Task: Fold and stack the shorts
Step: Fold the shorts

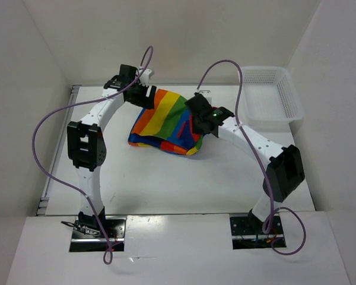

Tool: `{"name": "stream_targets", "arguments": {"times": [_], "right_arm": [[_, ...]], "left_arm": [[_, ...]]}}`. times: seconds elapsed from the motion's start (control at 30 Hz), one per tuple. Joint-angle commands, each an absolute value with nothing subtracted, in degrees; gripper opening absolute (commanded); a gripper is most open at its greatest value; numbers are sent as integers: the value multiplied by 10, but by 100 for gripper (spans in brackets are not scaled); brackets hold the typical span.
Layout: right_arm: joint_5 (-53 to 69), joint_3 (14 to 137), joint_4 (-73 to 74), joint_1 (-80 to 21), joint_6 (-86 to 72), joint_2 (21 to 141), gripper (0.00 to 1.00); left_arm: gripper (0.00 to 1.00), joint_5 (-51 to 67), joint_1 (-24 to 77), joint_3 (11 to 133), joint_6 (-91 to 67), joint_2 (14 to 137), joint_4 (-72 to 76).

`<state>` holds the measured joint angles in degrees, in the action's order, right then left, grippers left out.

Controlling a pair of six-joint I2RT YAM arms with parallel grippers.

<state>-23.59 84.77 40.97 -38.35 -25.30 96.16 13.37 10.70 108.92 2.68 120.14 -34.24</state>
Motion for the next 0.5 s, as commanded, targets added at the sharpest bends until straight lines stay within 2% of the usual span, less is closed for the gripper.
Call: {"name": "stream_targets", "arguments": {"times": [0.0,0.2,0.47], "right_arm": [[-201,813,377,-342,-286,904,0],[-155,744,342,-277,-310,851,0],[-142,717,331,-271,-316,846,0]], "left_arm": [[84,138,160,1123,57,1225,-361],[83,159,261,965,91,1198,-333],[82,113,330,914,74,1243,-348]]}}
